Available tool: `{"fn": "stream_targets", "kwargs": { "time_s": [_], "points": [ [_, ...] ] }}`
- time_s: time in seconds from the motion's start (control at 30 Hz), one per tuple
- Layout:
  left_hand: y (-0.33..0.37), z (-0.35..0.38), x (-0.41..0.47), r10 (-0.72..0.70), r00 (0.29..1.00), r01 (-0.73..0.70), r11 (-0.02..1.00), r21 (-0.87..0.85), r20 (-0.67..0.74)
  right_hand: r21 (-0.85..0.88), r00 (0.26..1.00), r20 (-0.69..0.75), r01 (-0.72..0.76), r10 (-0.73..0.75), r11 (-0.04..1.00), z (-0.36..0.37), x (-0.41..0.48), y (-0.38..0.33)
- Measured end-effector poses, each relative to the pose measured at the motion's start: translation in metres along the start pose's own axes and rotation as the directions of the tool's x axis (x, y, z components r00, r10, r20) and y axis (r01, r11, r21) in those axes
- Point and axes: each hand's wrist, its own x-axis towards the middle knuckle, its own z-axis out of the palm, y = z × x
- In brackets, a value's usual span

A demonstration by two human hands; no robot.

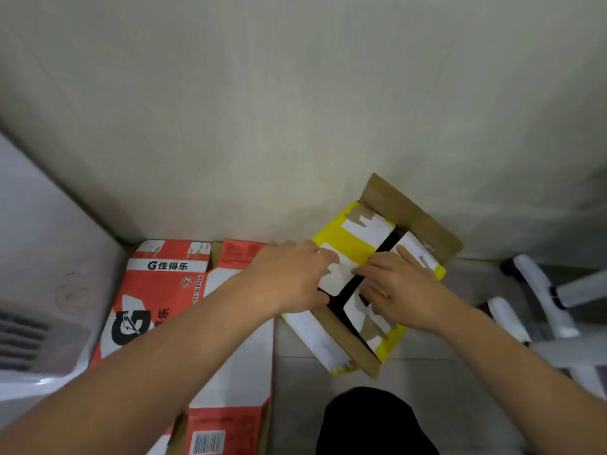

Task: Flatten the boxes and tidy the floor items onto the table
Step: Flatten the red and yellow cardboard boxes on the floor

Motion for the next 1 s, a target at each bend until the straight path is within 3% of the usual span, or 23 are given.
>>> {"fn": "stream_targets", "kwargs": {
  "time_s": [0.1,0.3,0.47,0.57,0.67,0.8,0.83,0.93,1.0],
  "points": [
    [0.009,0.012,0.022,-0.001,0.996,-0.013,0.989,0.149,0.089,-0.002,0.999,-0.044,0.032,-0.032,0.999,0.012,0.0,0.005],
    [0.025,0.04,0.054,-0.082,0.987,0.058,0.984,0.171,0.137,-0.021,0.957,-0.289,0.028,-0.033,0.999,-0.001,-0.045,0.017],
    [0.02,0.041,0.058,-0.039,0.999,0.04,0.996,0.076,-0.008,0.124,0.92,-0.386,-0.018,0.065,0.992,-0.013,-0.103,0.036],
    [0.007,0.038,0.059,-0.045,0.965,0.011,0.991,-0.13,-0.258,0.245,0.914,-0.377,-0.056,0.148,0.968,-0.004,-0.13,0.049],
    [-0.007,0.047,0.059,-0.1,0.881,0.014,0.982,-0.187,-0.462,0.355,0.926,-0.306,-0.103,0.22,0.929,0.013,-0.14,0.057],
    [-0.014,0.054,0.058,-0.225,0.883,0.107,0.951,-0.29,-0.411,0.426,0.965,-0.014,-0.23,0.261,0.875,0.064,-0.14,0.08],
    [-0.009,0.056,0.058,-0.226,0.878,0.098,0.948,-0.303,-0.422,0.502,0.961,0.071,-0.267,0.268,0.823,0.071,-0.14,0.08],
    [0.008,0.068,0.061,-0.252,0.858,0.107,0.94,-0.325,-0.448,0.778,0.887,0.263,-0.428,0.38,0.459,0.074,-0.113,0.068],
    [0.011,0.07,0.067,-0.348,0.834,0.162,0.896,-0.414,-0.428,0.803,0.842,0.235,-0.449,0.485,0.391,0.074,-0.086,0.062]
  ]
}}
